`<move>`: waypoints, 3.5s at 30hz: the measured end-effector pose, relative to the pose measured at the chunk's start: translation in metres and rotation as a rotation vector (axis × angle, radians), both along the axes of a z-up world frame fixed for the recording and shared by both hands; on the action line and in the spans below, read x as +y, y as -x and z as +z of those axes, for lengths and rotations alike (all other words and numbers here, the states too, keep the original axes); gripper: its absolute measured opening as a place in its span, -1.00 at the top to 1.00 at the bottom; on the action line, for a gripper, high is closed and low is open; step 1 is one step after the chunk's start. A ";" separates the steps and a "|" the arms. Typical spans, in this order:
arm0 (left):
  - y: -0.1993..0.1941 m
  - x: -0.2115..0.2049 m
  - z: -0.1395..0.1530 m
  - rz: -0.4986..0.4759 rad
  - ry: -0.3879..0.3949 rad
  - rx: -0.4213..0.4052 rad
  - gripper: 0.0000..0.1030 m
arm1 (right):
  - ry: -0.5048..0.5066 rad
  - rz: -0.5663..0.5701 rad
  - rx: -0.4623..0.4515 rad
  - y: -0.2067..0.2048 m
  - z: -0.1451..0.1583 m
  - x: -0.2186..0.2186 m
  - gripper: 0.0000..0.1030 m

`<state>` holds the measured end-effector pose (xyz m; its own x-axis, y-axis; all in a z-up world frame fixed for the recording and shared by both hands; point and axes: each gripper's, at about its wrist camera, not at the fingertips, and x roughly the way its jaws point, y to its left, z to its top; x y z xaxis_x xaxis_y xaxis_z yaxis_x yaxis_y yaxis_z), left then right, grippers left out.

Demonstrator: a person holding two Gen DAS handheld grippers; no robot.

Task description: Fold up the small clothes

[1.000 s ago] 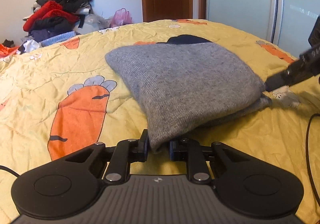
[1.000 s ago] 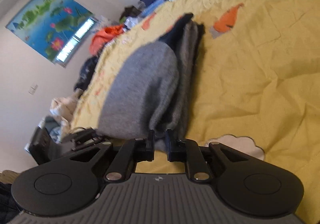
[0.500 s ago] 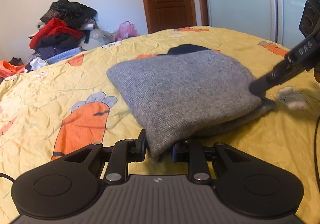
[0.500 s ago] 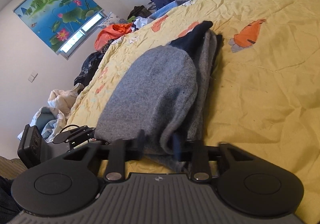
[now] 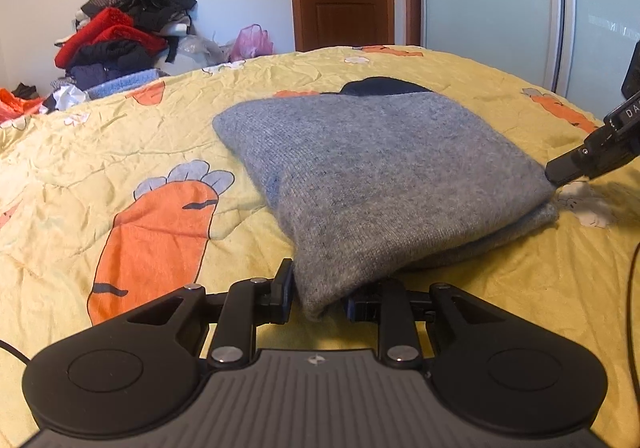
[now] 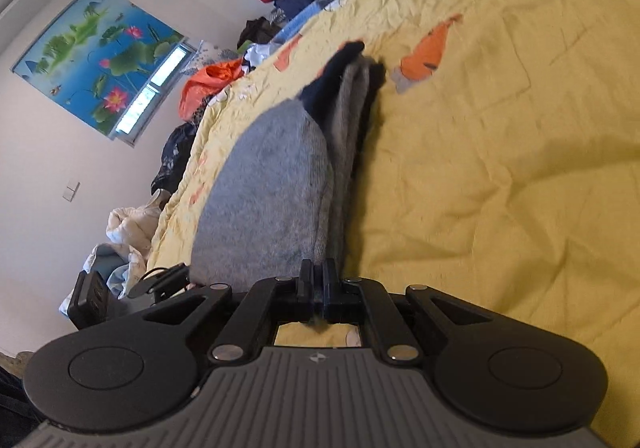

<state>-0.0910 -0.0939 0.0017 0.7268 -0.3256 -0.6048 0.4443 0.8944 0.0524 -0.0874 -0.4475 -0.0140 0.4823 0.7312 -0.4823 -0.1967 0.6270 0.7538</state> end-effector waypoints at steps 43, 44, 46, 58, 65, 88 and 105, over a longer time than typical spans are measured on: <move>-0.250 0.151 0.040 0.359 0.354 0.173 0.55 | 0.004 -0.063 -0.070 -0.254 0.005 0.165 0.32; -0.245 0.163 0.033 0.388 0.432 0.228 0.55 | 0.057 -0.088 -0.038 -0.258 -0.003 0.167 0.19; -0.219 0.180 0.025 0.364 0.600 0.287 0.45 | 0.016 -0.123 0.006 -0.252 -0.010 0.157 0.08; -0.092 0.118 -0.007 0.109 0.713 0.421 -0.30 | -0.053 0.031 0.069 -0.114 -0.005 0.115 -0.33; -0.092 0.128 0.000 0.143 0.602 0.443 0.75 | -0.168 0.061 0.181 -0.103 -0.033 0.137 0.68; -0.052 0.131 -0.004 0.145 0.556 0.415 0.73 | -0.122 0.079 0.123 -0.074 -0.017 0.155 0.68; 0.012 0.100 0.092 0.081 0.160 -0.299 -1.00 | 0.089 -0.096 -0.249 -0.064 0.073 0.138 -0.24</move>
<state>-0.1033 0.0058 0.0937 0.8914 -0.3332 -0.3074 0.3578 0.9334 0.0258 -0.0233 -0.3095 0.0594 0.6589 0.6368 -0.4004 -0.3057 0.7130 0.6310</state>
